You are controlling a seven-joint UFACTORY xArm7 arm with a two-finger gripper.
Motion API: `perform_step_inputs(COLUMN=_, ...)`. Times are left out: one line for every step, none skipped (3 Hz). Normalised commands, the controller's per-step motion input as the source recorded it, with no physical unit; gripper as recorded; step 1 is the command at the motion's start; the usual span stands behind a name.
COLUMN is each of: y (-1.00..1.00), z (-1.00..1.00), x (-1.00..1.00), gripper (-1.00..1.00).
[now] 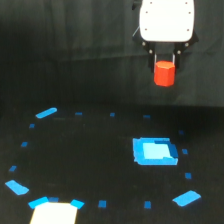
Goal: Pick up the red object from the table
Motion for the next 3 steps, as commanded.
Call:
perform_step_inputs(y=0.14, z=0.77, x=0.15, gripper=-1.00)
perform_step_inputs(y=-0.15, z=0.69, x=-0.19, gripper=-1.00)
perform_step_inputs(y=-0.24, z=0.76, x=-0.08, gripper=-1.00)
